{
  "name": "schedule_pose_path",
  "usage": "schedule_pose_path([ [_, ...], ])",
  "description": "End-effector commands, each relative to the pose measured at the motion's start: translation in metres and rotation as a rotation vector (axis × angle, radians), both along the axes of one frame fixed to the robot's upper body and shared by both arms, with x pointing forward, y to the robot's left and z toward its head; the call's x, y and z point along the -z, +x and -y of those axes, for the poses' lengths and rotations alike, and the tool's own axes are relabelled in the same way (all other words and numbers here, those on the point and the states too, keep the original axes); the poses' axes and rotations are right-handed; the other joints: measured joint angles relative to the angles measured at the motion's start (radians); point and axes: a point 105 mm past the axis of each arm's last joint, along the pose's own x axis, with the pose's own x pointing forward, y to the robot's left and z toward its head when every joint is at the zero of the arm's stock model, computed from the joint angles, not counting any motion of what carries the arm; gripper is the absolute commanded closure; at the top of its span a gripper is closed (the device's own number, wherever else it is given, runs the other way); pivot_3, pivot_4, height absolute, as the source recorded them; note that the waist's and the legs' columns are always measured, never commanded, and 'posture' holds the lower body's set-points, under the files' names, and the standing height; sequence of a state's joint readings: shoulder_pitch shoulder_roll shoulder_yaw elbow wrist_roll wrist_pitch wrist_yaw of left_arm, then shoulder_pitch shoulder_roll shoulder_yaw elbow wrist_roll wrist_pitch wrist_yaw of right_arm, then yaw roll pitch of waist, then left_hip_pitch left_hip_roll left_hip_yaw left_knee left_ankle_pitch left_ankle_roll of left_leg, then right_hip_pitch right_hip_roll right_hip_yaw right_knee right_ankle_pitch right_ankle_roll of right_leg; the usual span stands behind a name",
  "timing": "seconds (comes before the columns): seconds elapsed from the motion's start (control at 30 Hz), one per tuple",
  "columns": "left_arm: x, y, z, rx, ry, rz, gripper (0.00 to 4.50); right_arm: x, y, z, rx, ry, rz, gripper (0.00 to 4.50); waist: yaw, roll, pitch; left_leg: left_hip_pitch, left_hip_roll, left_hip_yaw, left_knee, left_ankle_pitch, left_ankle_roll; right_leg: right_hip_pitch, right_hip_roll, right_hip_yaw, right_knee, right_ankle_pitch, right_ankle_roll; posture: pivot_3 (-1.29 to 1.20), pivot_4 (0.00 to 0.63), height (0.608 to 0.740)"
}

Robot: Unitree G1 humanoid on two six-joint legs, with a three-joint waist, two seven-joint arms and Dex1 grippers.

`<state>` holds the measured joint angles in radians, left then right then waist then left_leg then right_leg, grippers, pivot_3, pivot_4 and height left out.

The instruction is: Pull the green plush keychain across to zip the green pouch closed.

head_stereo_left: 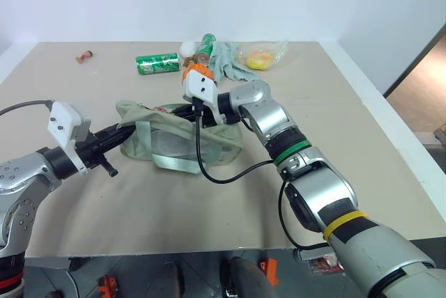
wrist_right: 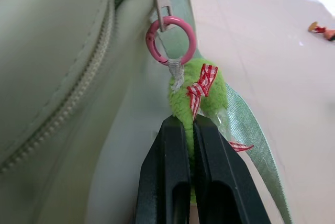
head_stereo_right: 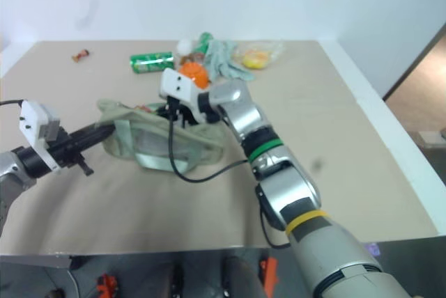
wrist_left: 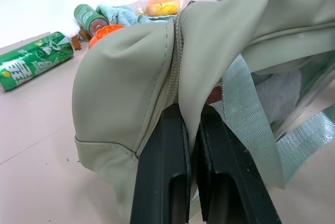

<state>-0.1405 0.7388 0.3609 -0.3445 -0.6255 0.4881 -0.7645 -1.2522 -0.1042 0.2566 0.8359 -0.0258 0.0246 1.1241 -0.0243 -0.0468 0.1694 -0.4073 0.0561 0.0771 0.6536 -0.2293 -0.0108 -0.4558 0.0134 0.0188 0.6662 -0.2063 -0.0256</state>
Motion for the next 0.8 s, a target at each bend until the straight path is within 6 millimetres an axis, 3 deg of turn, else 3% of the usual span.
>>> schedule_pose_path([
  [0.03, -0.008, 0.002, -0.002, -0.028, 0.003, 0.044, 4.50, -0.049, 0.001, 0.001, 0.007, 0.129, 0.087, 4.49, 0.000, 0.000, 0.000, 0.000, 0.000, 0.000, 0.000, 0.000, 0.000, 0.000, 0.000, 0.000, 0.000, 0.000, 0.000, 0.00, 0.150, 0.740],
  [0.27, -0.007, 0.008, -0.009, -0.084, -0.003, 0.052, 4.50, -0.088, -0.002, 0.014, 0.020, 0.229, 0.136, 4.49, 0.000, 0.000, 0.000, 0.000, 0.000, 0.000, 0.000, 0.000, 0.000, 0.000, 0.000, 0.000, 0.000, 0.000, 0.000, 0.00, 0.150, 0.740],
  [0.8, -0.007, 0.018, -0.007, -0.092, -0.032, 0.046, 4.50, -0.119, 0.000, 0.042, 0.123, 0.302, 0.268, 4.49, 0.000, 0.000, 0.000, 0.000, 0.000, 0.000, 0.000, 0.000, 0.000, 0.000, 0.001, 0.000, 0.000, 0.000, -0.001, 0.00, 0.150, 0.740],
])
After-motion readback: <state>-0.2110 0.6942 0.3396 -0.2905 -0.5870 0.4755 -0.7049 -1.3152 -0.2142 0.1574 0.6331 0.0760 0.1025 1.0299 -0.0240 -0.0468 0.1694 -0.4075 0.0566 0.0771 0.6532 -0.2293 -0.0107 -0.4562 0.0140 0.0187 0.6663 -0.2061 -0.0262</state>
